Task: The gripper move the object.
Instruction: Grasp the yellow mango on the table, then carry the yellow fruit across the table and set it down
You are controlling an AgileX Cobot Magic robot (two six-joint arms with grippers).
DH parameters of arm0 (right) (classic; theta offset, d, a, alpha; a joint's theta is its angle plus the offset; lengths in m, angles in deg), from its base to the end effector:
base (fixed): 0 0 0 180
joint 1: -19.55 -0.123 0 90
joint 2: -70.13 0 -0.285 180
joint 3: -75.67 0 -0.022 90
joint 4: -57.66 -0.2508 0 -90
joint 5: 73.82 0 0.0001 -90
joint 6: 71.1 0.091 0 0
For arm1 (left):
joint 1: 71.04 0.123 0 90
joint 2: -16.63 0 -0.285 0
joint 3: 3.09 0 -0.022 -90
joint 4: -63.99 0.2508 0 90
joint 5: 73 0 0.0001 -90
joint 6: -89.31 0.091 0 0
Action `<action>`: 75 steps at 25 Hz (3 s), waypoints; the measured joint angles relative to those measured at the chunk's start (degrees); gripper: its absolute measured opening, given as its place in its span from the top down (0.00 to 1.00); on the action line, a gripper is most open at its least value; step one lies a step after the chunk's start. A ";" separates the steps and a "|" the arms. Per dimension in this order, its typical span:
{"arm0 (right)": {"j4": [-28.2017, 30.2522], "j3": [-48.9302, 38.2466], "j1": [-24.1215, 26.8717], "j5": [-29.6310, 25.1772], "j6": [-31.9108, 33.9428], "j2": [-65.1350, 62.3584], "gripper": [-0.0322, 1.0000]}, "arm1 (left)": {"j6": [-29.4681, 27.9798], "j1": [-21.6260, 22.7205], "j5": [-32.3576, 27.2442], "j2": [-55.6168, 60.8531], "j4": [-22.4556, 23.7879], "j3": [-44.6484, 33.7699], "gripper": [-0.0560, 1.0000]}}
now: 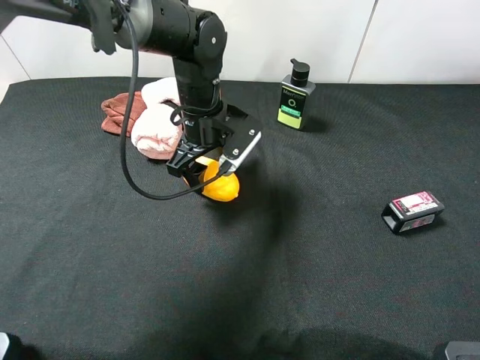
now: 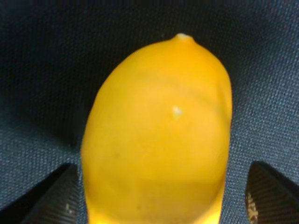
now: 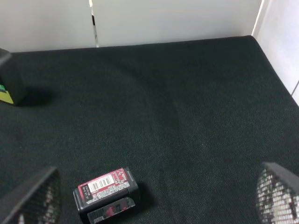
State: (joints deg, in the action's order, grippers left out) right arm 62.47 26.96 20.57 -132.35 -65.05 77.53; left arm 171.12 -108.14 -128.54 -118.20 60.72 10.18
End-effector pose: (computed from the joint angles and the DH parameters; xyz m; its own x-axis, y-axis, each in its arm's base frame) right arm -0.0043 -0.0064 0.2800 -0.4095 0.0688 -0.9097 0.1083 0.9938 0.0264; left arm 0.3409 -0.2632 0.1218 0.4563 0.8881 -0.0552 0.8897 -0.4545 0.0424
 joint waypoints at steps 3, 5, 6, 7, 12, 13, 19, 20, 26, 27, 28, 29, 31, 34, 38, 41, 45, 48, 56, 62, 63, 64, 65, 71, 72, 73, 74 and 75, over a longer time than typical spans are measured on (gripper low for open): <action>0.00 0.00 0.00 0.00 0.00 0.00 0.36 | 0.13 -0.10 0.00 -0.16 0.00 0.00 0.23; 0.00 0.00 0.00 0.00 0.00 0.00 0.36 | 0.19 -0.10 0.15 -0.16 0.00 0.00 0.23; 0.00 0.00 0.00 0.00 0.00 0.00 0.36 | 0.19 -0.10 0.20 -0.30 0.00 0.00 0.23; 0.00 0.00 0.00 0.00 0.00 0.00 0.36 | 0.19 -0.10 0.20 -0.58 0.00 0.00 0.23; 0.00 0.00 0.00 0.00 0.00 0.00 0.36 | 0.19 -0.29 0.49 -1.81 0.00 0.00 0.23; 0.00 0.00 0.00 0.00 0.00 0.00 0.36 | 0.19 -0.34 0.60 -1.90 0.00 0.00 0.23; 0.00 0.00 0.00 0.00 0.00 0.00 0.36 | 0.19 -0.70 0.98 -2.16 0.00 0.00 0.23; 0.00 0.00 0.00 0.00 0.00 0.00 0.36 | 0.19 -0.70 0.99 -2.16 0.00 0.00 0.23; 0.00 0.00 0.00 0.00 0.00 0.00 0.36 | 0.19 -0.70 1.04 -2.16 0.00 0.00 0.23; 0.00 0.00 0.00 0.00 0.00 0.00 0.36 | 0.19 -0.70 1.04 -2.16 0.00 0.00 0.23; 0.00 0.00 0.00 0.00 0.00 0.00 0.36 | 0.19 -0.70 1.04 -2.16 0.00 0.00 0.23; 0.00 0.00 0.00 0.00 0.00 0.00 0.36 | 0.19 -0.70 1.04 -2.16 0.00 0.00 0.23; -0.02 0.00 0.00 0.00 0.00 0.00 0.36 | 0.19 -0.70 1.04 -2.16 0.00 0.00 0.23; -0.02 0.00 0.00 0.00 0.00 0.00 0.36 | 0.19 -0.70 1.28 -2.20 0.00 0.00 0.23; -0.02 0.00 0.00 0.00 0.00 0.00 0.36 | 0.24 -0.70 1.51 -3.18 0.00 0.00 0.23; -0.02 0.00 0.00 0.00 0.00 0.00 0.36 | 0.24 -0.70 1.76 -3.36 0.00 0.00 0.23; -0.02 0.00 0.00 0.00 0.00 0.00 0.36 | 0.24 -0.70 2.42 -3.36 0.00 0.00 0.23; -0.02 0.00 0.00 0.00 0.00 0.00 0.36 | 0.24 -0.70 3.67 -3.36 0.00 0.00 0.23; -0.02 0.00 0.00 0.00 0.00 0.00 0.36 | 0.24 -0.70 4.02 -3.36 0.00 0.00 0.23; -0.02 0.00 0.00 0.00 0.00 0.00 0.36 | 0.24 -0.70 2.98 -3.36 0.00 0.00 0.23; -0.02 0.00 0.00 0.00 0.00 0.00 0.36 | 0.24 -0.70 2.93 -3.36 0.00 0.00 0.23; -0.02 0.00 0.00 0.00 0.00 0.00 0.36 | 0.24 -0.70 2.93 -3.36 0.00 0.00 0.23; -0.02 0.00 0.00 0.00 0.00 0.00 0.36 | 0.24 -0.70 2.99 -3.36 0.00 0.00 0.23; -0.02 0.00 0.00 0.00 0.00 0.00 0.36 | 0.24 -0.70 3.06 -3.36 0.00 0.00 0.23; -0.02 0.00 0.00 0.00 0.00 0.00 0.36 | 0.24 -0.70 3.06 -3.36 0.00 0.00 0.23; -0.02 0.00 0.00 0.00 0.00 0.00 0.36 | 0.24 -0.70 3.06 -3.36 0.00 0.00 0.23; -0.02 0.00 0.00 0.00 0.00 0.00 0.36 | 0.24 -0.70 3.06 -3.36 0.00 0.00 0.23; -0.02 0.00 0.00 0.00 0.00 0.00 0.36 | 0.24 -0.70 3.06 -3.36 0.00 0.00 0.23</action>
State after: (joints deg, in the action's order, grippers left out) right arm 62.45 26.96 20.57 -132.35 -65.05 77.53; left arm 171.36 -108.84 -125.47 -121.56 60.72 10.18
